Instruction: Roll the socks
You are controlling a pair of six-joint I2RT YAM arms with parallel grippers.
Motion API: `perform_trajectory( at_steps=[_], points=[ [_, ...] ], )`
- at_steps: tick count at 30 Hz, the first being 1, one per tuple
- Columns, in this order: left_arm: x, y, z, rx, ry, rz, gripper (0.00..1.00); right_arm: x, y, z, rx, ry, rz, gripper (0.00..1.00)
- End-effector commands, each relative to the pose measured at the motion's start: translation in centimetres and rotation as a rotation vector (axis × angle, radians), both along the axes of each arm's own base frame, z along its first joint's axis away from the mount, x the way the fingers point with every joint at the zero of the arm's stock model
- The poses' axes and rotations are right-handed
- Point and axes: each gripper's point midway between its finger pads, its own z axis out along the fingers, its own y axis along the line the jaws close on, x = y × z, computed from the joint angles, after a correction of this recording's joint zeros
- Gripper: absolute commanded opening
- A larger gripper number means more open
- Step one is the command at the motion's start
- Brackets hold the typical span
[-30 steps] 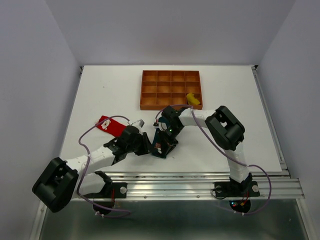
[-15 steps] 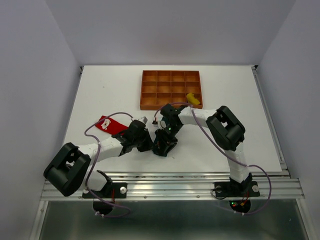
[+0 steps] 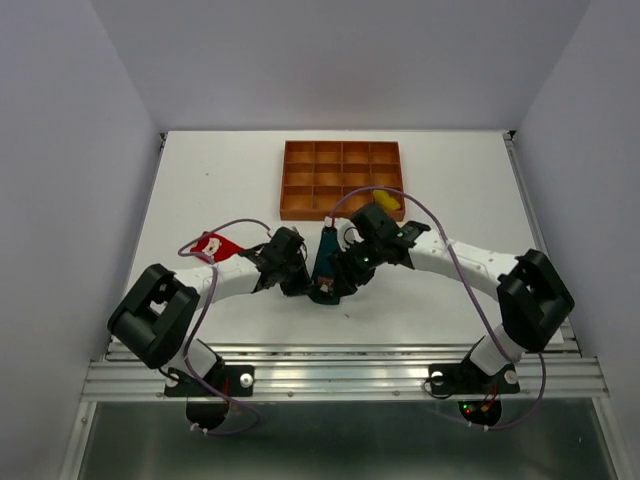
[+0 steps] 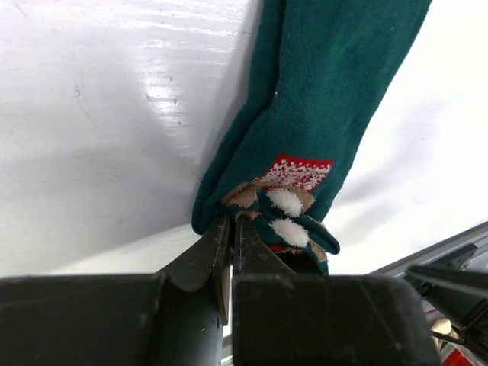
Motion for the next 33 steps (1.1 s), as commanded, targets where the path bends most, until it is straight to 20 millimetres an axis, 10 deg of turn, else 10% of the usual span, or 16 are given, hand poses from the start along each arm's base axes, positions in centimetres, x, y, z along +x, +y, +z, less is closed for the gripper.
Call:
perform_trajectory(
  at_steps=[1, 10, 33],
  points=[
    [-1.1, 2.1, -1.2, 0.122, 0.071, 0.033, 0.0, -0.4, 1.9, 2.2, 0.127, -0.211, 0.073, 0.57],
    [-1.6, 2.2, -1.7, 0.134, 0.138, 0.073, 0.0, -3.6, 3.8, 0.4, 0.148, -0.267, 0.181, 0.57],
    [-1.6, 2.2, -1.7, 0.141, 0.15, 0.077, 0.0, 0.8, 5.5, -2.9, 0.047, -0.371, 0.092, 0.57]
  ],
)
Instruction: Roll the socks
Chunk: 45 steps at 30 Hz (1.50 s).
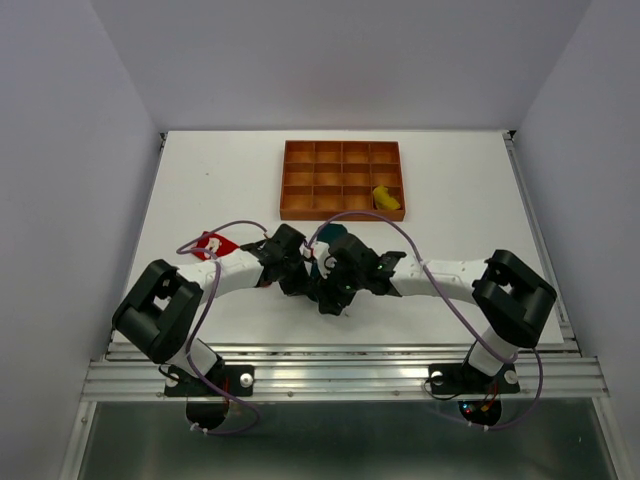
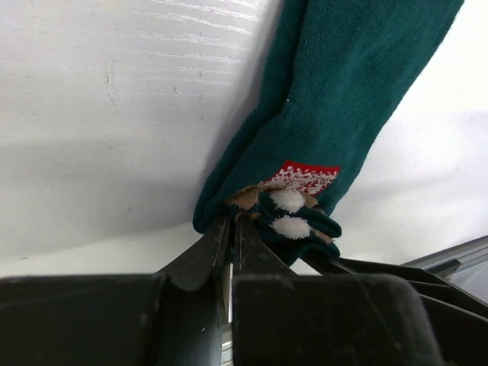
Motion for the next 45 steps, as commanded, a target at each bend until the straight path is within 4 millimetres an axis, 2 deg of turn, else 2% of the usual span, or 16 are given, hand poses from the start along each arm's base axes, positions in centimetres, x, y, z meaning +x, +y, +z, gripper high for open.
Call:
perform_trajectory(
  at_steps=[1, 13, 18, 27, 31, 34, 38, 42, 45],
  points=[
    [-1.4, 1.9, -1.6, 0.106, 0.065, 0.0, 0.0, 2.4, 1.8, 1.7, 0.05, -0.105, -0.02, 0.57],
    [-1.2, 1.9, -1.5, 0.113, 0.067, -0.003, 0.0, 3.4, 1.1, -0.7, -0.02, -0.208, -0.018, 0.58],
    [-1.1, 1.8, -1.5, 0.116, 0.07, -0.004, 0.0, 4.3, -0.1, -0.3, -0.067, -0.31, -0.068, 0.59],
    [-1.1, 2.0, -1.5, 0.122, 0.067, -0.003, 0.0, 4.1, 0.2, 1.6, -0.037, -0.355, -0.065, 0.59],
    [-1.2, 2.0, -1.4, 0.122, 0.065, -0.004, 0.0, 4.1, 0.1, 1.6, -0.037, -0.356, -0.064, 0.59],
    [-1.2, 2.1, -1.4, 0.121, 0.066, -0.003, 0.0, 4.6, -0.2, 1.2, -0.066, -0.374, -0.082, 0.59],
    [-1.2, 2.1, -1.3, 0.121, 0.062, -0.005, 0.0, 4.3, 0.0, 0.4, -0.084, -0.365, -0.066, 0.59],
    [-1.2, 2.1, -1.3, 0.123, 0.062, -0.008, 0.0, 5.1, -0.6, -0.5, -0.129, -0.394, -0.092, 0.59],
    [-1.2, 2.1, -1.4, 0.124, 0.064, -0.012, 0.0, 4.6, -0.4, -0.9, -0.132, -0.385, -0.069, 0.59]
  ],
)
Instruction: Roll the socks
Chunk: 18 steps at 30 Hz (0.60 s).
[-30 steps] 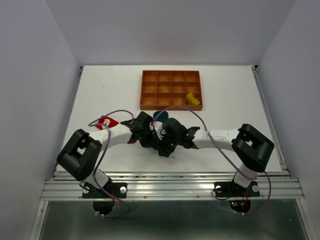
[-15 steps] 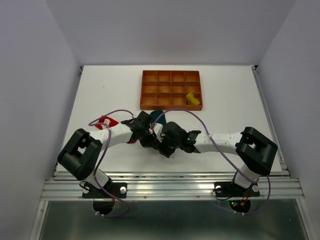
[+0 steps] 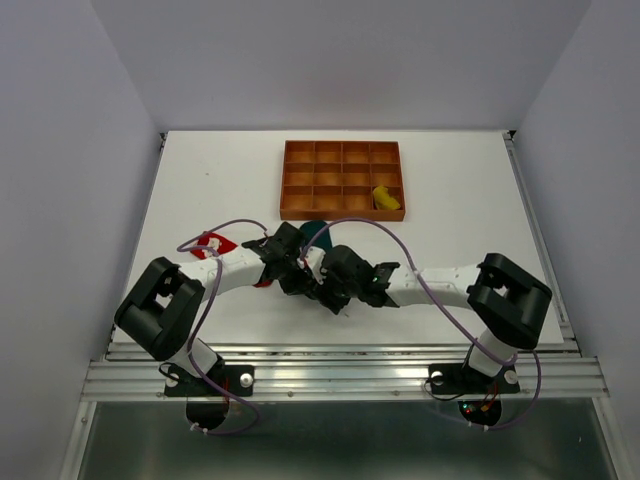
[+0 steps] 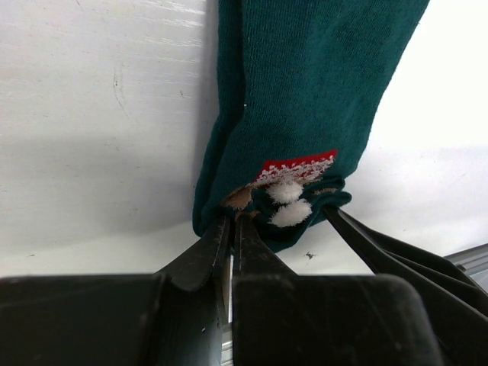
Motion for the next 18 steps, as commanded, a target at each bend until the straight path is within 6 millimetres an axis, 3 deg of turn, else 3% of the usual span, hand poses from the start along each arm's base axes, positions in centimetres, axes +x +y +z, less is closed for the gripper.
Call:
perform_trajectory(
  at_steps=[1, 5, 10, 13, 15, 18],
  points=[
    [-1.3, 1.9, -1.3, 0.097, 0.049, -0.016, 0.0, 0.9, 0.4, -0.5, -0.017, -0.056, -0.002, 0.59],
    [-1.2, 1.8, -1.1, 0.093, 0.042, -0.019, 0.0, 0.7, 0.5, -2.1, -0.07, -0.057, 0.007, 0.58],
    [-1.3, 2.0, -0.9, 0.091, 0.035, -0.018, 0.0, 0.7, -0.1, -3.3, -0.132, -0.061, 0.005, 0.5],
    [-1.1, 2.1, -0.3, 0.077, 0.017, -0.013, 0.01, 0.1, -0.1, -3.8, -0.146, -0.047, 0.018, 0.38],
    [-0.7, 2.4, 0.3, 0.07, 0.003, 0.003, 0.03, 0.0, -0.5, -4.3, -0.164, -0.039, 0.016, 0.24],
    [-0.4, 3.0, 0.8, 0.054, -0.013, 0.025, 0.12, -0.6, -0.8, -4.8, -0.173, -0.012, 0.028, 0.13]
  ],
)
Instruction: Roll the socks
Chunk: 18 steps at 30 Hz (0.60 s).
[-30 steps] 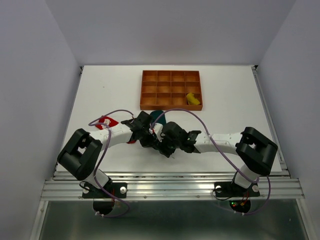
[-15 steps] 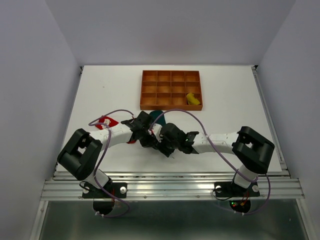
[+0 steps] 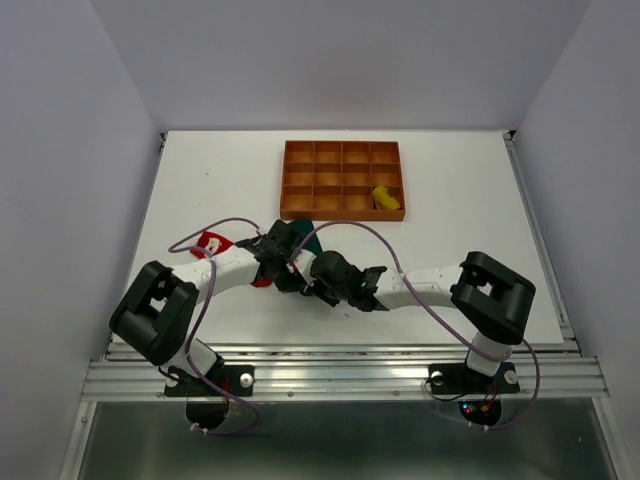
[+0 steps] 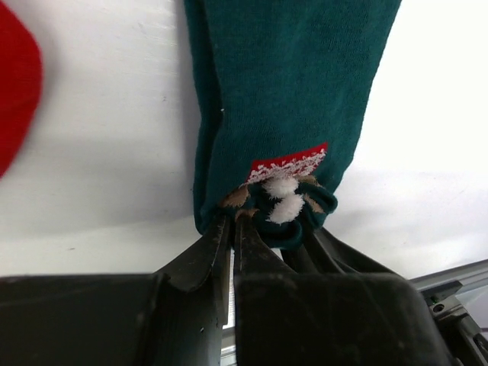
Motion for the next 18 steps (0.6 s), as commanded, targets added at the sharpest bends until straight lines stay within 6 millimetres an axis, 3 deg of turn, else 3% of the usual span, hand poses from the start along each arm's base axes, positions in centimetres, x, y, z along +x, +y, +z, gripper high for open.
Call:
perform_trajectory(
  at_steps=[1, 3, 11, 14, 18],
  points=[
    [-1.1, 1.8, 0.6, 0.029, 0.003, -0.01, 0.13, -1.9, -2.4, -3.8, -0.126, 0.093, 0.013, 0.11],
    [-0.8, 2.3, 1.0, 0.019, -0.009, 0.007, 0.21, -2.6, -2.4, -3.8, -0.117, 0.12, 0.022, 0.06],
    [-0.7, 4.1, 1.5, 0.012, -0.029, 0.059, 0.52, -6.1, -1.4, -2.3, -0.03, 0.304, 0.055, 0.04],
    [-0.8, 4.7, 1.6, 0.013, -0.037, 0.077, 0.54, -8.0, -0.7, -1.4, 0.012, 0.427, 0.044, 0.04],
    [-0.7, 6.0, 2.0, 0.019, -0.058, 0.114, 0.54, -10.5, -1.4, -0.9, -0.041, 0.586, 0.033, 0.04]
  ],
)
